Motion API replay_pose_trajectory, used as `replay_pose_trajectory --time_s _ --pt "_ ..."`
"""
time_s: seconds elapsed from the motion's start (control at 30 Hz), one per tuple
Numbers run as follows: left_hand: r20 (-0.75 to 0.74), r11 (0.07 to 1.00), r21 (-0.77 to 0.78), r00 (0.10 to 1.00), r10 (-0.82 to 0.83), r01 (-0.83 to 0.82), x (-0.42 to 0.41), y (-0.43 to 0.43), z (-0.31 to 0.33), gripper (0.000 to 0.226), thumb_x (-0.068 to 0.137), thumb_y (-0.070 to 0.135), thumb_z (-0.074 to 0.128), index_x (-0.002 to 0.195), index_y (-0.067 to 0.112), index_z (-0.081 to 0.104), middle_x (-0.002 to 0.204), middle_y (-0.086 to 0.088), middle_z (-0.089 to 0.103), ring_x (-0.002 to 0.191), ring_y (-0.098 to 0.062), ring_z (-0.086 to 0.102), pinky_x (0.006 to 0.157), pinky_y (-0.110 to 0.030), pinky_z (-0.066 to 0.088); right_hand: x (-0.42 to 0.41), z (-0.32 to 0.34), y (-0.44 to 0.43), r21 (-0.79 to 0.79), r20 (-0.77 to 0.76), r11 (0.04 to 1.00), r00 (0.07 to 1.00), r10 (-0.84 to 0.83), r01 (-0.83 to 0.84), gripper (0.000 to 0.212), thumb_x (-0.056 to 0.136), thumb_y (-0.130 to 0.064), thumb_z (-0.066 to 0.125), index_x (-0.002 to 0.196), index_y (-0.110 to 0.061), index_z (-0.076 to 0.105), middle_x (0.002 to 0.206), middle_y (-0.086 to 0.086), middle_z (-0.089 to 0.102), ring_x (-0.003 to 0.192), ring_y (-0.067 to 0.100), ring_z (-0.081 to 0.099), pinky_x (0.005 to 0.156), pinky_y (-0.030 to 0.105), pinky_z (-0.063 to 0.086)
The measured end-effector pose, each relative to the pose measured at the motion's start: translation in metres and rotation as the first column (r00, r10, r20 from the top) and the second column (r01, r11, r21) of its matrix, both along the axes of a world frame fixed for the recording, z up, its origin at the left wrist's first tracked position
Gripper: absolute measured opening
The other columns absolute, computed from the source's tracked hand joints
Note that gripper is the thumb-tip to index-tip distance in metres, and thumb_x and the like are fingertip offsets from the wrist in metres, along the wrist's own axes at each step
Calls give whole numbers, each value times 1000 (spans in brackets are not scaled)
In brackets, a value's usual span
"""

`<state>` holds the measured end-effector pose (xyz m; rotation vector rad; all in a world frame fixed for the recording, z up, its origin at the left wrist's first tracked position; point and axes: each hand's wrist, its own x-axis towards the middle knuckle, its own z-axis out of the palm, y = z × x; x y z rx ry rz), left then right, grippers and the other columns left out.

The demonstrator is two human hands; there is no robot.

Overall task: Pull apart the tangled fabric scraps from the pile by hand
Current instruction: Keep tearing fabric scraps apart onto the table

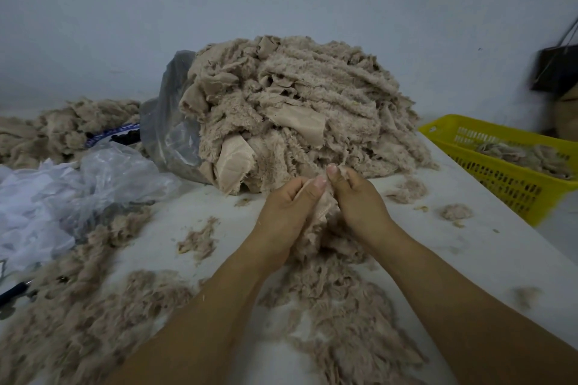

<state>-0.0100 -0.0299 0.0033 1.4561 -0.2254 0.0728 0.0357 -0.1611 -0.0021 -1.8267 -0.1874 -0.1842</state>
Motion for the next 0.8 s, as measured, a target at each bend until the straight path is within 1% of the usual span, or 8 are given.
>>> replay_pose_trajectory --time_s 0.13,0.3,0.4,0.47,0.53,0.6,0.67,0.8 --pt "-103 993 -96 992 -78 68 0 -1 3 44 80 43 69 104 5 71 108 -26 70 105 -39 67 97 -49 52 3 -2 -1 -2 -40 1000 999 -28 28 36 99 -56 41 85 -27 58 82 -11 63 78 5 58 62 24 39" --pt "-172 982 -126 972 -162 142 5 6 -3 25 92 26 66 70 18 75 76 -10 72 67 -21 68 64 -29 56 9 -8 3 -75 -72 997 997 1 -6 39 100 -55 40 107 -21 59 105 -4 60 91 12 54 74 26 39" --pt "-180 971 -162 962 -206 178 0 7 -5 25 75 34 81 81 11 74 83 -18 65 75 -30 60 74 -39 50 20 -5 -21 42 -200 986 968 -150 161 29 105 -40 40 107 -21 62 105 -1 64 80 12 55 64 26 39" --pt "-181 969 -219 971 -154 113 2 11 -5 41 66 44 88 72 9 67 64 -15 61 56 -26 57 61 -33 51 25 -1 -47 89 -259 945 924 -282 314 37 106 -33 37 132 -15 55 118 6 60 85 18 55 69 30 42" --pt "-180 940 -342 983 -46 -18 8 19 -6 22 83 44 75 79 23 71 54 -4 60 45 -19 58 53 -30 52 24 -5 -49 -15 -170 959 945 -280 281 34 105 -34 37 130 -16 53 120 8 57 92 20 52 77 33 41" --pt "-256 867 -476 966 26 -150 14 24 -4 21 99 39 57 103 24 71 77 -5 74 69 -22 72 72 -41 58 21 -14 -37 -197 -68 968 982 -174 157 15 101 -32 46 110 -21 51 106 3 51 84 14 49 69 29 39" --pt "-368 802 -554 930 6 -225 17 30 -4 41 101 43 50 120 13 70 112 -15 74 104 -32 71 93 -51 53 18 -19 -29 -347 16 929 991 -136 133 27 97 -30 54 121 -21 50 119 0 41 105 16 48 85 30 43" --pt "-396 681 -678 918 -20 -277 15 37 2 51 100 47 47 131 9 62 129 -18 66 123 -37 59 108 -54 42 3 -4 -25 -257 221 966 974 41 18 36 93 -55 44 121 -36 55 117 -27 42 123 5 38 101 35 39"
